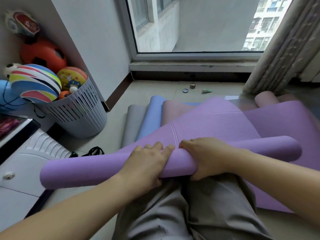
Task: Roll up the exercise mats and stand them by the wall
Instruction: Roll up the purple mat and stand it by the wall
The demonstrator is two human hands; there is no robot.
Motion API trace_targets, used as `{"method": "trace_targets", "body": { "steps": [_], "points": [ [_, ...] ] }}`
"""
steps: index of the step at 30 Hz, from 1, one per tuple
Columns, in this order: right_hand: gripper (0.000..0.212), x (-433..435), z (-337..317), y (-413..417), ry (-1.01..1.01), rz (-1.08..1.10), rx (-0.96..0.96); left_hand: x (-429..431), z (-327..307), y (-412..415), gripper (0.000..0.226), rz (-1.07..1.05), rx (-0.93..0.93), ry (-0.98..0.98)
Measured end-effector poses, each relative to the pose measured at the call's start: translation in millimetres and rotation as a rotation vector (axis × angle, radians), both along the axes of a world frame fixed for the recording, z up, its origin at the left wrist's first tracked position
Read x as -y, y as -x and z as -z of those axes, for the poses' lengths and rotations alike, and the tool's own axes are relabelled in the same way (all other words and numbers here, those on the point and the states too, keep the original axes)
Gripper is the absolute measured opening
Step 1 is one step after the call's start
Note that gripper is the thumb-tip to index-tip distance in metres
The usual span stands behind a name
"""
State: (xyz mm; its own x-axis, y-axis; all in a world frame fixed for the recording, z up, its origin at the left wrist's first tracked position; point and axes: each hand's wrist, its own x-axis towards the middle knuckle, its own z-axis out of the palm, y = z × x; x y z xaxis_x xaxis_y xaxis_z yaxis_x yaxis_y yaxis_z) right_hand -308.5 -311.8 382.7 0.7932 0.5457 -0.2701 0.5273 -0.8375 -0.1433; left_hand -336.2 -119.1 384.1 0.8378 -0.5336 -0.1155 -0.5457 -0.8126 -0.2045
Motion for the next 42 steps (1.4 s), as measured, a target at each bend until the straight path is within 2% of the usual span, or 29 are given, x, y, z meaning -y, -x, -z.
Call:
{"method": "trace_targets", "body": {
  "steps": [5,8,12,14,16,18,20,21,22,24,26,27,29,30,33,34,36,39,42],
  "points": [
    [0.062,10.8,-31.3,4.1,-0.012,0.012,0.084,-3.6,-28.6,-9.4,0.084,0.043,-0.022,0.121],
    [0.063,13.7,-59.5,5.5,0.025,-0.012,0.037,-5.6,-49.7,-9.3,0.086,0.047,-0.073,0.128],
    [0.068,13.3,-35.6,28.9,0.035,0.004,-0.13,3.4,-30.0,6.8,0.08,0.12,-0.163,0.054],
    [0.075,14.5,-18.4,42.4,0.044,0.006,-0.108,4.8,-15.3,12.0,0.079,0.121,-0.222,0.033],
    [0.091,14.9,-9.7,52.3,0.088,-0.032,0.046,0.3,-10.4,8.0,0.081,0.092,-0.327,0.091],
    [0.098,9.5,-3.5,58.2,0.1,-0.062,0.151,-5.3,-12.6,-3.0,0.08,0.05,-0.513,0.185],
    [0.088,1.4,2.7,57.9,0.099,-0.031,0.165,-8.9,-15.9,-15.3,0.076,0.011,-0.665,0.234],
    [0.079,-0.3,5.1,54.5,0.085,-0.006,0.158,-9.4,-15.7,-18.9,0.075,0.0,-0.683,0.229],
    [0.071,-0.1,5.3,48.7,0.06,0.023,0.139,-8.1,-15.2,-20.2,0.075,-0.008,-0.648,0.207],
    [0.064,1.8,2.2,33.3,-0.011,0.051,0.049,-2.6,-12.3,-14.2,0.078,-0.003,-0.403,0.135],
    [0.065,2.6,-3.0,16.0,-0.065,0.047,-0.081,4.2,-6.6,-2.0,0.081,0.013,-0.146,0.049],
    [0.067,2.6,-5.9,9.3,-0.067,0.037,-0.138,7.4,-3.7,2.4,0.082,0.012,-0.088,0.029],
    [0.073,1.1,-8.0,3.6,-0.013,0.025,-0.176,10.5,-0.7,1.9,0.082,0.008,-0.086,0.038],
    [0.076,0.5,-7.1,5.4,0.011,0.034,-0.131,8.6,-0.8,-2.8,0.082,0.007,-0.112,0.064],
    [0.086,-3.4,10.0,24.7,0.08,-0.041,0.219,-0.3,-2.6,-20.4,0.081,-0.004,-0.262,0.146],
    [0.085,-5.0,18.2,30.2,0.063,-0.061,0.297,-3.3,-3.0,-23.5,0.081,-0.011,-0.303,0.155],
    [0.075,-4.5,28.4,30.0,-0.052,-0.037,0.37,-3.8,-1.1,-23.6,0.082,-0.012,-0.258,0.164],
    [0.063,-4.5,18.6,13.0,-0.052,-0.001,0.244,1.6,6.0,-12.5,0.093,-0.016,-0.053,0.03],
    [0.061,-1.1,9.2,-4.1,-0.091,-0.003,0.078,8.7,9.8,-5.8,0.103,-0.033,0.022,-0.009]
  ]
}}
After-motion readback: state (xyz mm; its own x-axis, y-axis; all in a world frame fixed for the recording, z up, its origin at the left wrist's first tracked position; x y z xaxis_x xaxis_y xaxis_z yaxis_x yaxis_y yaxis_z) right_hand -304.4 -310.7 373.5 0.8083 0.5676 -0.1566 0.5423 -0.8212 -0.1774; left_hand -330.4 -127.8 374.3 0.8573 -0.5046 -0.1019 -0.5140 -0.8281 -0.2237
